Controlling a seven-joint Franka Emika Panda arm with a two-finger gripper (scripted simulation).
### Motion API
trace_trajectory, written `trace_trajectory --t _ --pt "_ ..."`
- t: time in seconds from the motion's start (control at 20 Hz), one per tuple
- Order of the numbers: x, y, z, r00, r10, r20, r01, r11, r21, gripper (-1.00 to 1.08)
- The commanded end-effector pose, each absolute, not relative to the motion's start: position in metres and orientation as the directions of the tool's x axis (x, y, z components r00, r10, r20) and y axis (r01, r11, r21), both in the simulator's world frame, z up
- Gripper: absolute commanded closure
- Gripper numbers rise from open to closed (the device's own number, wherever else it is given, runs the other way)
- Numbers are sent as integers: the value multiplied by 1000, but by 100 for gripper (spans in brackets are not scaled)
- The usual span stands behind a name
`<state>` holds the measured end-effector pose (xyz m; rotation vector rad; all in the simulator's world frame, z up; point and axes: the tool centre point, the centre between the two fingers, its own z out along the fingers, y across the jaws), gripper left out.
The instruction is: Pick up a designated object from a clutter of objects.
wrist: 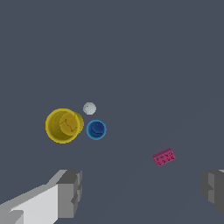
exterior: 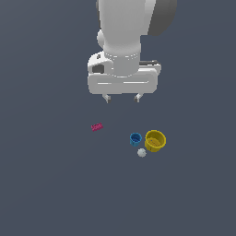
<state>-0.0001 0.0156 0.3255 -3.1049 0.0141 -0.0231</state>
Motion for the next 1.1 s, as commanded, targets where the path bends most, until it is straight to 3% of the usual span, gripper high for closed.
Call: trace_trajectory --t 0.0,0.55,1.05 --pt "0 16 325 1000 -9 15 -9 -999 -37 -20" --pt "7 12 332 999 -5 41 -4 -1000 -30 -20" --pt "14 33 291 998 -52 -40 -55 -994 -89 -20"
